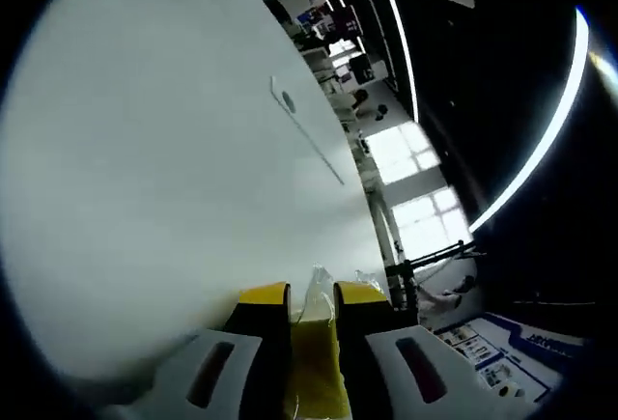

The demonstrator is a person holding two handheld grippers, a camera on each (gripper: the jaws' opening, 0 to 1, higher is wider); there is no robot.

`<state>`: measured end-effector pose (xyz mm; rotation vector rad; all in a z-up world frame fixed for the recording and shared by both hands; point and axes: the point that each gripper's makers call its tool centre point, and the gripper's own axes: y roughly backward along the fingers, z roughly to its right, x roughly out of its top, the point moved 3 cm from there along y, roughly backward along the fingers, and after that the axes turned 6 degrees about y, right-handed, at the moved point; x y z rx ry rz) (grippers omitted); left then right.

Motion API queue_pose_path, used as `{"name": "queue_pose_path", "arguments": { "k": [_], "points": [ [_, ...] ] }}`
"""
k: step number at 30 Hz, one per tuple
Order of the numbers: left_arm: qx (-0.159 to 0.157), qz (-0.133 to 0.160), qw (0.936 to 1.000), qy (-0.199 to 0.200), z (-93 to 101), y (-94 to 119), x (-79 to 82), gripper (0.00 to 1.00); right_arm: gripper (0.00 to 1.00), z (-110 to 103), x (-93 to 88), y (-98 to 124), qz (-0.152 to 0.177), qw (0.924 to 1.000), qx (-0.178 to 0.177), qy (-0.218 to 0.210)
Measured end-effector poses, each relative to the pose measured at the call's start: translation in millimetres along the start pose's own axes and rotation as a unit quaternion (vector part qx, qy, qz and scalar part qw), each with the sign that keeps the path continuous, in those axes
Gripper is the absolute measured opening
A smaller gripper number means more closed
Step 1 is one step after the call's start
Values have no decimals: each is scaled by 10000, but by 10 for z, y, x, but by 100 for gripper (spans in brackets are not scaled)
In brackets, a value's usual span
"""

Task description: Compare the silicone blocks by pressing each to a similar depth, holding the contact briefly, and releasing to observe deformation and rebound differences across the visible hardness samples.

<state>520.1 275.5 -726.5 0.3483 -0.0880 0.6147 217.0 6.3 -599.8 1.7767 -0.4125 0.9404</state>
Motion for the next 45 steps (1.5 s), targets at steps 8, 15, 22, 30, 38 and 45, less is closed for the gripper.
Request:
{"name": "queue_pose_path", "arguments": {
  "k": [8,15,22,30,38,45],
  "points": [
    [-73,-21,9996,-258,102,27,-53,0,51,50,11,26,-2,9999,-161,52],
    [221,-481,9867,-1539,254,59,-78,0,54,18,41,-7,93,9999,-73,-7],
    [419,-563,9781,-1957,303,46,-36,0,54,-2,69,-5,158,9999,-23,48],
    [436,-380,9705,-2339,523,125,-11,0,54,-52,71,15,253,9996,67,61],
    [290,-428,9546,-2933,828,215,-152,0,53,-114,55,33,342,9992,156,107],
    [545,-529,9252,-3719,1024,278,-250,0,52,-138,25,62,374,9990,193,163]
  ]
}}
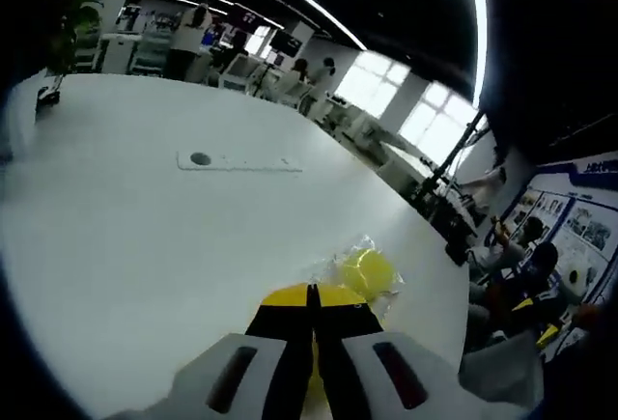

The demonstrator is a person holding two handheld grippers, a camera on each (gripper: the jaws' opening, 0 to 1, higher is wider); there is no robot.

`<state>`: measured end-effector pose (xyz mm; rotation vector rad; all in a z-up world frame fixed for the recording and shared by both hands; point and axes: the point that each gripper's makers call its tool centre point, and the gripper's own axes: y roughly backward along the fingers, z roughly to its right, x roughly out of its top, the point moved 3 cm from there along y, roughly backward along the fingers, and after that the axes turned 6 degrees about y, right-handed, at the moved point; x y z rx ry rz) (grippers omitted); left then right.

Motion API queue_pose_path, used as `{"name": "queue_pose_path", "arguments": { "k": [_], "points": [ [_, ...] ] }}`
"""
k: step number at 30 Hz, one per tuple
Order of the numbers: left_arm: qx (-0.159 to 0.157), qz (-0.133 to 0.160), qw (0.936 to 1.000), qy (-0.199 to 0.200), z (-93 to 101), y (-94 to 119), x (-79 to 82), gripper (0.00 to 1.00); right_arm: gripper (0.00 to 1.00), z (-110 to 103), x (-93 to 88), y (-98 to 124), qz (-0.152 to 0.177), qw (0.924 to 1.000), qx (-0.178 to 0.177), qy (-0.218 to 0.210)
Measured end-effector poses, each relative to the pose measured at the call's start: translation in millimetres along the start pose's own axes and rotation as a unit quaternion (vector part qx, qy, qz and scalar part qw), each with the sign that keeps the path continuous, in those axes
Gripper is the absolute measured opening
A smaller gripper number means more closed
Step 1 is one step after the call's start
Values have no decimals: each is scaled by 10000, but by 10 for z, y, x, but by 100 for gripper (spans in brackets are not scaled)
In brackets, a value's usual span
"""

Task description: Compare the silicone blocks by pressing each to a similar depth, holding the contact briefly, and releasing to observe deformation and rebound differences across the visible hardness samples.

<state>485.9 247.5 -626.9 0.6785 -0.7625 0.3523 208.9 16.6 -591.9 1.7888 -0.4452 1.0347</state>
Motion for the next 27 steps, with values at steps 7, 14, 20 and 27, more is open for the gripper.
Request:
{"name": "queue_pose_path", "arguments": {
  "k": [7,14,20,27],
  "points": [
    [169,-97,9973,-710,231,42,78,0,54,-51,60,18,205,9996,157,-107],
    [4,-54,9963,-862,516,182,108,0,54,-80,136,34,332,9991,245,0],
    [64,58,9959,-896,601,336,146,0,55,-110,167,56,348,9987,325,176],
    [0,213,9936,-1111,851,516,187,0,56,-87,203,145,395,9977,444,320]
  ]
}}
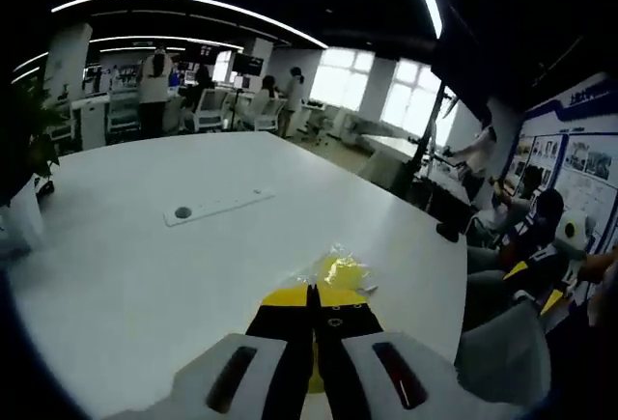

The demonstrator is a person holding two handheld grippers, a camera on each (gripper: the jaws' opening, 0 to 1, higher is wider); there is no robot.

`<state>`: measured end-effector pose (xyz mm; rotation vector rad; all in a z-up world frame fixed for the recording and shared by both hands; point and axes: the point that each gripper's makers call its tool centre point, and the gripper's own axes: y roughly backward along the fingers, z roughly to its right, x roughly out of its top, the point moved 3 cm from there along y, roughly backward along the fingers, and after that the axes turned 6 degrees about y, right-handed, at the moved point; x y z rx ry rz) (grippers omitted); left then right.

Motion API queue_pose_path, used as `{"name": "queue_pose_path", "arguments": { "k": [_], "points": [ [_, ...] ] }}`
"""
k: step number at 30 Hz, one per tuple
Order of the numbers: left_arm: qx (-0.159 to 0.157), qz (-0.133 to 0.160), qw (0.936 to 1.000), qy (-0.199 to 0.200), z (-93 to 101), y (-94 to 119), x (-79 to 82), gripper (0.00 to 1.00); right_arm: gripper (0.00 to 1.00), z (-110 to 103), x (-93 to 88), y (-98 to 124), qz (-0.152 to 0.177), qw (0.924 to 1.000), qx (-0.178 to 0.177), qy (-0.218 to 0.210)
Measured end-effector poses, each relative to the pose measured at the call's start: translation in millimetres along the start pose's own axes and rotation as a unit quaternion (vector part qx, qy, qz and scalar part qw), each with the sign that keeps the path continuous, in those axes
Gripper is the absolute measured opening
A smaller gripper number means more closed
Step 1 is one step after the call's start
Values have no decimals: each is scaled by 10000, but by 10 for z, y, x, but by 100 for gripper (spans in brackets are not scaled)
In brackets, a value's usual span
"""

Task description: Compare the silicone blocks by pressing each to a similar depth, holding the contact briefly, and releasing to observe deformation and rebound differences across the visible hardness samples.

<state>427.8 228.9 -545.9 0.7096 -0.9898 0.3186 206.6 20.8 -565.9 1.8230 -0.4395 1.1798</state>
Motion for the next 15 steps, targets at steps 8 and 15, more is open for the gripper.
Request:
{"name": "queue_pose_path", "arguments": {
  "k": [8,15],
  "points": [
    [-37,-52,9986,-527,251,135,55,0,57,144,155,26,-3,9990,243,369],
    [-254,-41,9984,-501,475,230,113,0,60,180,338,-26,-12,9942,580,909]
  ]
}}
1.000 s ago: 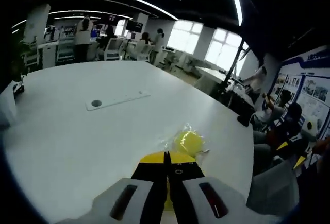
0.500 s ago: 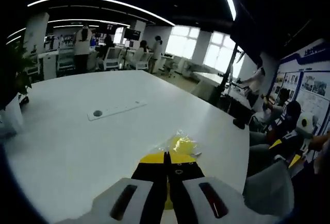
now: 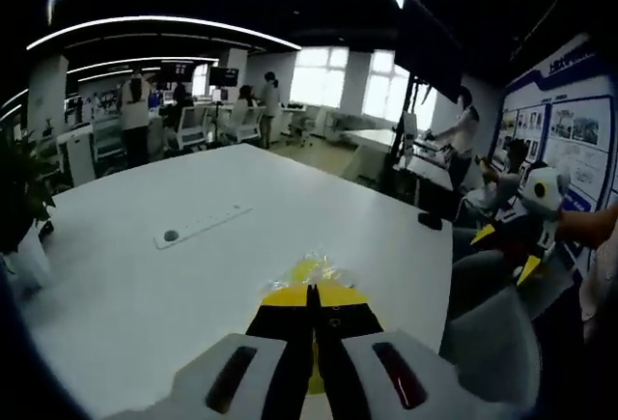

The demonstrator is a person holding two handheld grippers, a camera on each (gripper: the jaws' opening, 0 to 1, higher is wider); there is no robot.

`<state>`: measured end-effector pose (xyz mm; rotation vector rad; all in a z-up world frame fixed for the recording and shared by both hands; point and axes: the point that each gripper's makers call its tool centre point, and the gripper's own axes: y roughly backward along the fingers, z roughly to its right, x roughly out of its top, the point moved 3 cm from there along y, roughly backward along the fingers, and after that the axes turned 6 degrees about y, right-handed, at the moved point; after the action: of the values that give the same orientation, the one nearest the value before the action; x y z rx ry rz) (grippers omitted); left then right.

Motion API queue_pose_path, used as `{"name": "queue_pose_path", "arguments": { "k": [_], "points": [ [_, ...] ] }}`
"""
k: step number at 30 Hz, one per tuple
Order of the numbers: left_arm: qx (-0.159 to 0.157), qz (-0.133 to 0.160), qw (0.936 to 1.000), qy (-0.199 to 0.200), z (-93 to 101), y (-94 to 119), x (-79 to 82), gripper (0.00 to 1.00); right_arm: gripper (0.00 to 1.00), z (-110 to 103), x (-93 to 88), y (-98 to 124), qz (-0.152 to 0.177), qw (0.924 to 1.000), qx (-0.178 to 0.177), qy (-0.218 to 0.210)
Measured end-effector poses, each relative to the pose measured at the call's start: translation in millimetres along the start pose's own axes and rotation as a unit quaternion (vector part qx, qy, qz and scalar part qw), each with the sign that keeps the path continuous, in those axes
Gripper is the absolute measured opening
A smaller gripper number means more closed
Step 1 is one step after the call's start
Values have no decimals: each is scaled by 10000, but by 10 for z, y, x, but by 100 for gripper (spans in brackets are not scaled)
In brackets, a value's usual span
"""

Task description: Compare the silicone blocks by pressing each to a similar depth, holding the contact briefly, and releasing to observe deformation and rebound differences across the visible hardness samples.

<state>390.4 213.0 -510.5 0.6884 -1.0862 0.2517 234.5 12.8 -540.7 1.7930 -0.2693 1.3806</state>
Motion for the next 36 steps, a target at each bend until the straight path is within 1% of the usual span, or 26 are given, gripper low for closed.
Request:
{"name": "queue_pose_path", "arguments": {
  "k": [1,6,11,14,18,23,26,27,29,32,36],
  "points": [
    [-34,4,10000,-7,39,12,24,0,60,7,22,-8,-10,10000,52,78],
    [-170,81,9998,-71,159,60,144,0,61,72,256,-96,0,9974,408,601],
    [-276,95,9991,-305,268,107,272,0,62,157,465,-190,-36,9928,638,1009],
    [-303,78,9988,-387,295,128,315,0,62,212,568,-273,-120,9886,776,1287],
    [-284,124,9987,-416,289,158,374,0,63,239,664,-371,-163,9844,913,1495],
    [-273,79,9982,-537,274,167,413,0,63,265,824,-515,-224,9757,1167,1840],
    [-287,57,9978,-593,275,158,435,0,63,279,899,-581,-258,9719,1283,1955],
    [-292,53,9978,-600,273,156,442,0,63,284,949,-612,-245,9692,1343,2050],
    [-319,44,9977,-599,274,151,457,0,63,269,1032,-650,-236,9661,1465,2112],
    [-337,-18,9969,-715,275,151,475,0,63,243,1174,-714,-129,9610,1579,2268],
    [-407,-90,9959,-806,299,139,502,0,63,217,1292,-849,-173,9509,1750,2546]
  ]
}}
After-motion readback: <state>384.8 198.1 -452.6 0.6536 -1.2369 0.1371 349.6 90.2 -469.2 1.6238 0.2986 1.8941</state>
